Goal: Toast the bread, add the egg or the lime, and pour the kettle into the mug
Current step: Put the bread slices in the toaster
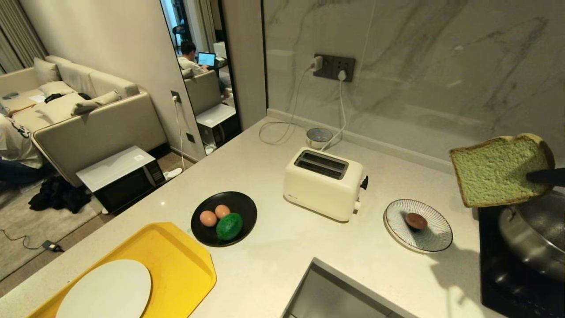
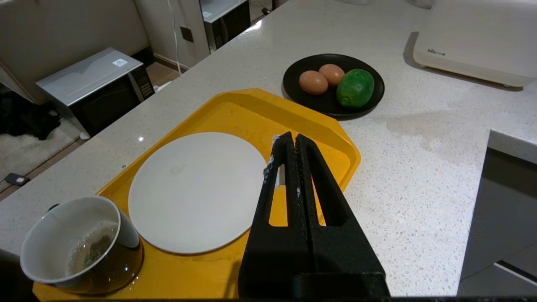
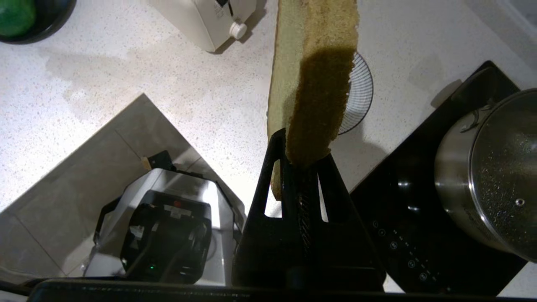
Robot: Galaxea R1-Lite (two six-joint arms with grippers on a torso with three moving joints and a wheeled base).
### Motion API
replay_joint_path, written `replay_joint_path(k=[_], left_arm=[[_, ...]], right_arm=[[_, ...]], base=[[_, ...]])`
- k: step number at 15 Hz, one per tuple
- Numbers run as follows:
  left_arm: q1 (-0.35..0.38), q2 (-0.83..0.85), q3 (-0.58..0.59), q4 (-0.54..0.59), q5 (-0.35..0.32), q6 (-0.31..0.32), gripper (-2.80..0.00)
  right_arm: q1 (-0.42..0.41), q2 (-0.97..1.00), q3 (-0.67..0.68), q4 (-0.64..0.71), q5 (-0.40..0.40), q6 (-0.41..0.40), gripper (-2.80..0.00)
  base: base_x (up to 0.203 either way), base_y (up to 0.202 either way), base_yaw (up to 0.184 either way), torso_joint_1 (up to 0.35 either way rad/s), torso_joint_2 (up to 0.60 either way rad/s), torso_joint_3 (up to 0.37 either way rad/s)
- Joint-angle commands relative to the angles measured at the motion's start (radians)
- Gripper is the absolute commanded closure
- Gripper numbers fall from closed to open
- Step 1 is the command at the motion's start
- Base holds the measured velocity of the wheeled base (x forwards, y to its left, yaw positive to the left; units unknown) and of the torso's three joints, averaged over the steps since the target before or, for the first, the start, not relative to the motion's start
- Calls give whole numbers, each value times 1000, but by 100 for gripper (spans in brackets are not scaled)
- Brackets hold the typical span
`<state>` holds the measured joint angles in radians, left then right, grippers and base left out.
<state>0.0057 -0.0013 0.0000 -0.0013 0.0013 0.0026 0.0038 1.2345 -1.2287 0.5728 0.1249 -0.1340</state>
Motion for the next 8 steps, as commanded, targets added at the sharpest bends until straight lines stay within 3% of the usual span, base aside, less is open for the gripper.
replay_joint_path(k=[1, 4, 8], left_arm=[[0, 0, 0, 0, 0, 2, 0], [0, 0, 0, 0, 0, 0, 0], [0, 0, 0, 0, 0, -3, 0]], right_arm=[[1, 2, 5, 2, 1, -1, 0], [1, 3, 8, 2, 4, -1, 0], [1, 11, -3, 1, 66, -65, 0]], base=[[178, 0, 0, -9, -12, 2], [166, 0, -1, 17, 12, -2], [0, 0, 0, 0, 0, 0]])
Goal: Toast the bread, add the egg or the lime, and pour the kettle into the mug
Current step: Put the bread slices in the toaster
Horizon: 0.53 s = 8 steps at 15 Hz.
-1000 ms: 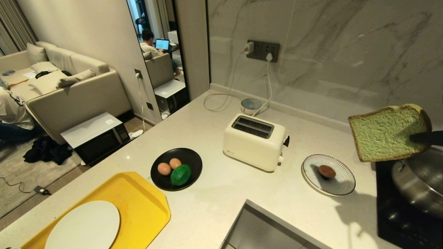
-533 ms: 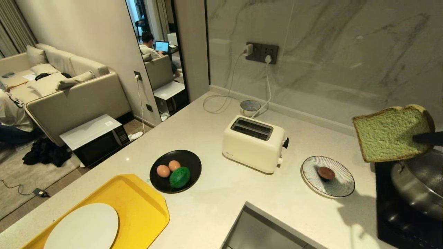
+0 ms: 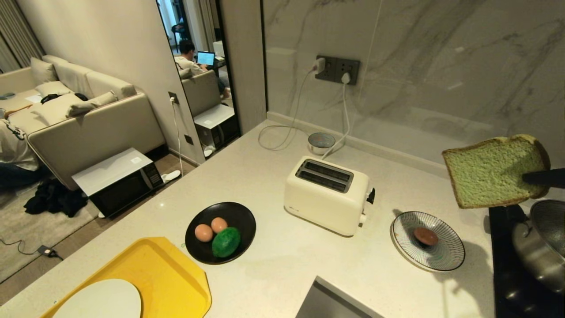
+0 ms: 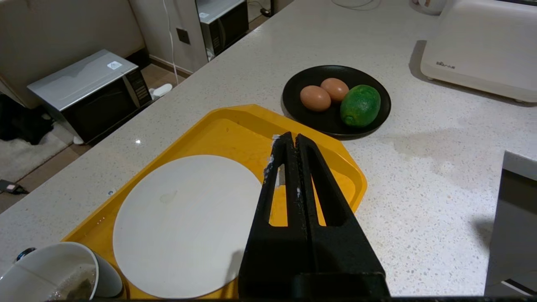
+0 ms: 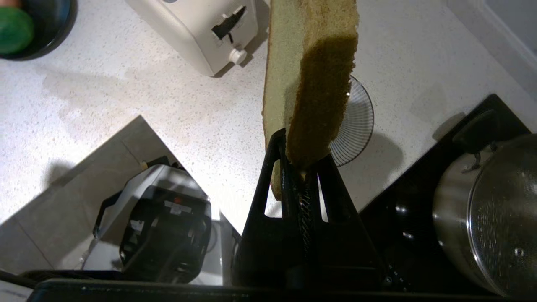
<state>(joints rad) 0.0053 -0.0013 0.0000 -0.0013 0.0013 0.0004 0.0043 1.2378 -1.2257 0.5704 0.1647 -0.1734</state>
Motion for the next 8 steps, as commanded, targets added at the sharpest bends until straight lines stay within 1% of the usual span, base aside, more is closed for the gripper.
replay_joint_path(k=[1, 3, 6, 8], left_arm=[[1, 0, 0, 0, 0, -2, 0], [1, 0, 0, 0, 0, 0, 0], [1, 0, 0, 0, 0, -1, 0], [1, 0, 0, 0, 0, 0, 0]], right_arm=[[0, 21, -16, 3, 75, -65, 0], [0, 77, -66, 4, 129, -115, 0], [8, 180, -191, 11, 163, -168, 0], [18, 245, -267, 16, 170, -178, 0]], base=[[0, 0, 0, 0, 0, 0], [0, 0, 0, 0, 0, 0], [0, 0, 0, 0, 0, 0], [0, 0, 0, 0, 0, 0]])
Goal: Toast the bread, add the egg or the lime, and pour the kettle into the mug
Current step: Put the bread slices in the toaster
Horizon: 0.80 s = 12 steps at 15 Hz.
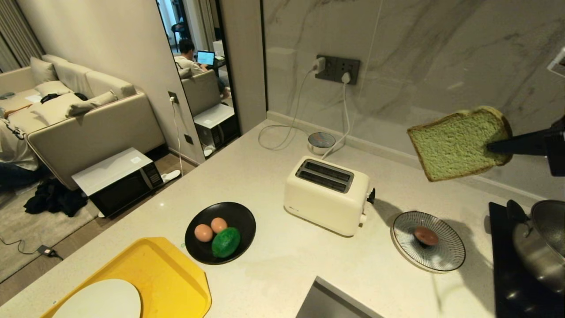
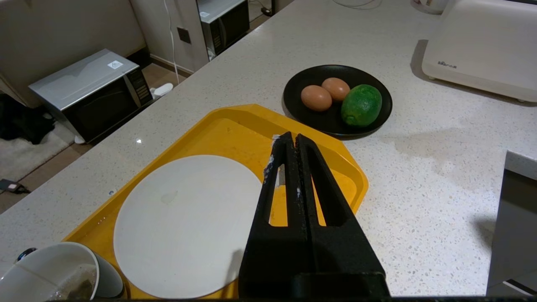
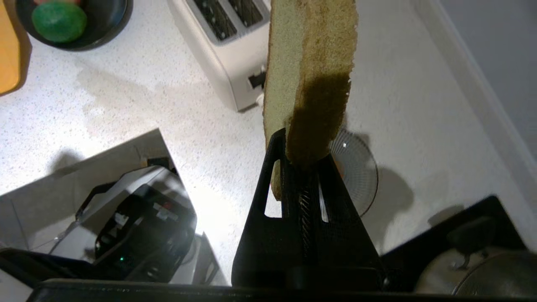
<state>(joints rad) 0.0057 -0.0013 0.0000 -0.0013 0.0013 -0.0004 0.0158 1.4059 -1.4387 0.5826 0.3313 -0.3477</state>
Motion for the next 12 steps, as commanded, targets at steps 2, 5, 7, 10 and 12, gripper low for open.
replay_joint_path(k=[2, 5, 7, 10, 12], left_arm=[[0, 0, 0, 0, 0, 0, 0], [0, 0, 0, 0, 0, 0, 0], [0, 0, 0, 0, 0, 0, 0], [0, 0, 0, 0, 0, 0, 0], [0, 0, 0, 0, 0, 0, 0]], right_arm=[[8, 127, -141, 13, 4, -7, 0], [7, 207, -342, 92, 5, -7, 0], [9, 267, -481, 168, 12, -7, 0], [23, 335, -541, 205, 29, 9, 0], [31, 340, -543, 201, 30, 7, 0]], base=[[0, 0, 0, 0, 0, 0], [0, 0, 0, 0, 0, 0], [0, 0, 0, 0, 0, 0], [0, 0, 0, 0, 0, 0], [0, 0, 0, 0, 0, 0]])
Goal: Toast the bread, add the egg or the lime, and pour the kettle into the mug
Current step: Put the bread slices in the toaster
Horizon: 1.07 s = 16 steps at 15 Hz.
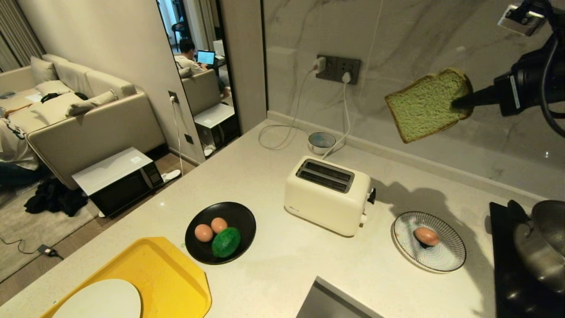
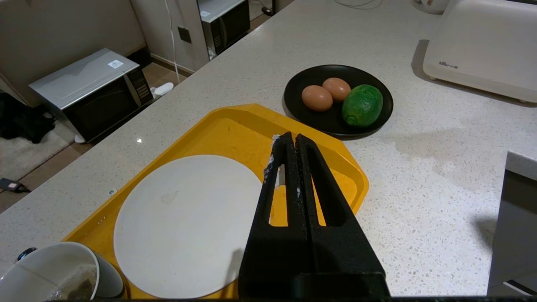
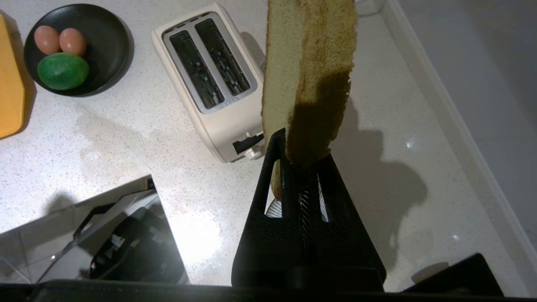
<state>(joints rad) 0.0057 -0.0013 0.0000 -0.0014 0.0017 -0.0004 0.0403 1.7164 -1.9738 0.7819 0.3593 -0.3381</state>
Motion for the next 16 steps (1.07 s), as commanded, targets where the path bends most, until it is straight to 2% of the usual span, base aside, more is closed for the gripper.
replay_joint_path(k=[1, 3, 5, 7, 8, 11, 14, 16], left_arm=[[0, 0, 0, 0, 0, -1, 0], [0, 0, 0, 0, 0, -1, 0], [0, 0, 0, 0, 0, -1, 0], [0, 0, 0, 0, 0, 0, 0], [0, 0, 0, 0, 0, -1, 0], [0, 0, 0, 0, 0, -1, 0], [0, 0, 0, 0, 0, 0, 0], [0, 0, 0, 0, 0, -1, 0]], right_arm=[[12, 36, -7, -1, 1, -2, 0], [32, 53, -10, -1, -11, -9, 0], [33, 52, 0, 28, -35, -88, 0], [43, 50, 0, 35, -98, -148, 0], [44, 46, -2, 34, -105, -147, 0], [49, 68, -3, 13, -102, -174, 0], [50, 106, -3, -81, -89, -206, 0], [76, 126, -3, -86, -80, -233, 0]], base=[[0, 0, 0, 0, 0, 0], [0, 0, 0, 0, 0, 0], [0, 0, 0, 0, 0, 0], [0, 0, 0, 0, 0, 0], [0, 0, 0, 0, 0, 0], [0, 0, 0, 0, 0, 0], [0, 0, 0, 0, 0, 0], [0, 0, 0, 0, 0, 0]])
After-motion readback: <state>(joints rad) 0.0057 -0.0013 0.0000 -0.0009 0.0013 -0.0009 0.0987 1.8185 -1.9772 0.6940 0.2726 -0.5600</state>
